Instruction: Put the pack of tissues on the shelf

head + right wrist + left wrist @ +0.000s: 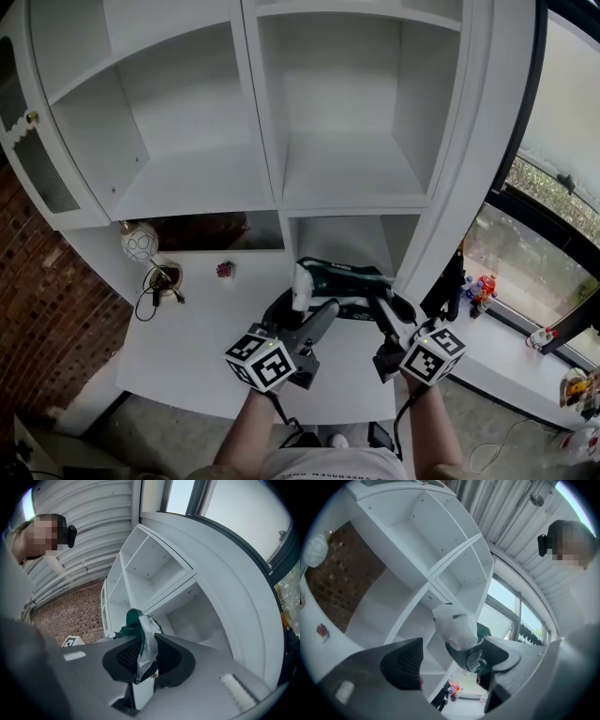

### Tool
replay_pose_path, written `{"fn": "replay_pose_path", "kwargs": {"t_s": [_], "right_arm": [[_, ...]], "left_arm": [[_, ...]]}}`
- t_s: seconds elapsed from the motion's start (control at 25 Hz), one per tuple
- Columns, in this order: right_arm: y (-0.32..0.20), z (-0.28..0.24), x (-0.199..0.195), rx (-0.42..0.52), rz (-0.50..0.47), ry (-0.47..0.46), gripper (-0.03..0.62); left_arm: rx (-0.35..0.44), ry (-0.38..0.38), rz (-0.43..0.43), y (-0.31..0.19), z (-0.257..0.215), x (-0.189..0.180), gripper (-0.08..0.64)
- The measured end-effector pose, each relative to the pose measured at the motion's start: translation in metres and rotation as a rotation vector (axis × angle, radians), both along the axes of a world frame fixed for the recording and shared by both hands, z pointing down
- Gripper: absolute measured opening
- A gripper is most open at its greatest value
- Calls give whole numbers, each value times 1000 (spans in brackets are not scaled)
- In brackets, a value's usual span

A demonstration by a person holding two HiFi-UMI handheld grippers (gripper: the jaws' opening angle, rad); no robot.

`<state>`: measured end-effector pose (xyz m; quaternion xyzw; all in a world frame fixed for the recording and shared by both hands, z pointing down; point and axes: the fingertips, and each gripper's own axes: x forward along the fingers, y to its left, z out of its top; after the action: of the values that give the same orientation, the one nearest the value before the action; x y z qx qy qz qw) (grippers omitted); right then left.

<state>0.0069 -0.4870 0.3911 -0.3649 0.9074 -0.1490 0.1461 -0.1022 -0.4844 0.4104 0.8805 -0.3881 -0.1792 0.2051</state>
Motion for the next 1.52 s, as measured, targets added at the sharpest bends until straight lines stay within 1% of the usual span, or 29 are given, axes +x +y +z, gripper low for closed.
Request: {"fn": "replay_pose_path", "kwargs": {"t_s": [0.08,0.16,0.32,0.44,0.48,0.6,0.72,0.8,0.92,1.08,1.24,1.4,1.52], "right_arm": [[-1,2,1,-8,11,-2,52],[-2,4,1,-11,18,8,52],[-3,12,2,-24,36,38,52],[-5,19,3,-31,46,80,52],[-5,21,3,-34,49,90,52],[-7,25,3,-44,57,107,52],[-10,31,5,-51,80,144,52],[-13,38,7,-57,106,184,52],[-17,47,7,-53,140,269,55],[-25,51,4,-36,176,350,58],[-41,49,4,-14,215,406,60],[-64,46,9,-4,275,487,61],[-82,40,12,10,322,528,63]], "left_arm": [[3,-23,-37,1,3,-9,403],[11,-62,-71,2,5,-15,403],[56,-187,-121,2,4,-18,398],[83,-294,-135,4,8,-13,327],[86,-320,-135,5,11,-11,286],[82,-373,-142,4,17,-8,253],[65,-429,-143,1,25,-4,217],[42,-445,-151,-1,31,-1,191],[5,-464,-179,-5,43,0,147],[-24,-478,-204,-16,51,-2,130],[-24,-497,-230,-33,52,-2,118],[-20,-510,-227,-57,50,5,110],[-11,-525,-239,-78,45,9,109]]}}
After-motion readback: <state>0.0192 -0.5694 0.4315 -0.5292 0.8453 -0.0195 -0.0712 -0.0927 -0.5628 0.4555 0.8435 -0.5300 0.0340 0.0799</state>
